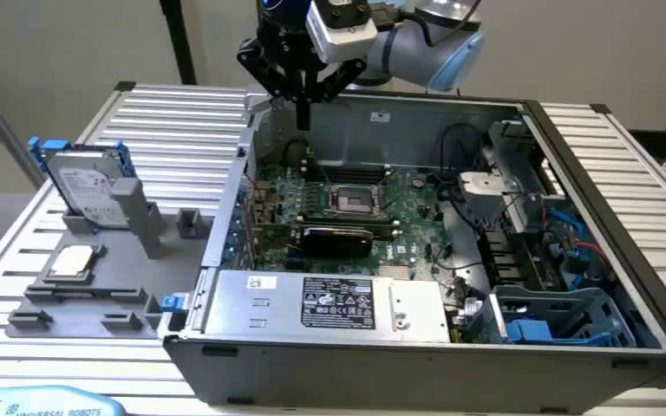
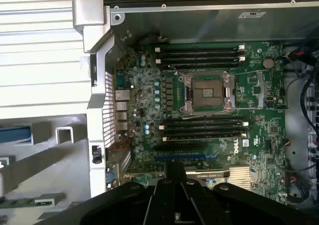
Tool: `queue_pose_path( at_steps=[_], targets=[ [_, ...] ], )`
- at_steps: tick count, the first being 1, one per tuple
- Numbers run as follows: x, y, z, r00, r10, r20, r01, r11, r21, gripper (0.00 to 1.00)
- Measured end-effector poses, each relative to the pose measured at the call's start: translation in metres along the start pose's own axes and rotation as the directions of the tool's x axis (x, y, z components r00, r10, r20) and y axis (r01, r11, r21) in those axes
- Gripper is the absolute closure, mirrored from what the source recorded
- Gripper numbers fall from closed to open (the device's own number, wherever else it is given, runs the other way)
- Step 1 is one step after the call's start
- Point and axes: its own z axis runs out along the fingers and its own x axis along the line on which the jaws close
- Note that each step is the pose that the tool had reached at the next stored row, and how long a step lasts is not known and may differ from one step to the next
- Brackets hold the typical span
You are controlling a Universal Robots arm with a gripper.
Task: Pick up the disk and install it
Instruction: 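Reach for the disk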
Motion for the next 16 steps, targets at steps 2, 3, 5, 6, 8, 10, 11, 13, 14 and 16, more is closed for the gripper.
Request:
queue_pose_path(
  at_steps=[2, 3, 5, 6, 8, 10, 11, 13, 14, 16],
  targets=[
    [0.0000, 0.0000, 0.0000, 1.0000, 0.000, 0.0000, 0.000, 1.0000, 0.0000, 0.89],
    [0.0000, 0.0000, 0.0000, 1.0000, 0.000, 0.0000, 0.000, 1.0000, 0.0000, 0.89],
    [0.0000, 0.0000, 0.0000, 1.0000, 0.000, 0.0000, 0.000, 1.0000, 0.0000, 0.89],
    [0.0000, 0.0000, 0.0000, 1.0000, 0.000, 0.0000, 0.000, 1.0000, 0.0000, 0.89],
    [0.0000, 0.0000, 0.0000, 1.0000, 0.000, 0.0000, 0.000, 1.0000, 0.0000, 0.89],
    [0.0000, 0.0000, 0.0000, 1.0000, 0.000, 0.0000, 0.000, 1.0000, 0.0000, 0.89],
    [0.0000, 0.0000, 0.0000, 1.0000, 0.000, 0.0000, 0.000, 1.0000, 0.0000, 0.89],
    [0.0000, 0.0000, 0.0000, 1.0000, 0.000, 0.0000, 0.000, 1.0000, 0.0000, 0.89],
    [0.0000, 0.0000, 0.0000, 1.0000, 0.000, 0.0000, 0.000, 1.0000, 0.0000, 0.89],
    [0.0030, -0.0002, -0.0001, 1.0000, 0.000, 0.0000, 0.000, 1.0000, 0.0001, 0.89]
  ],
)
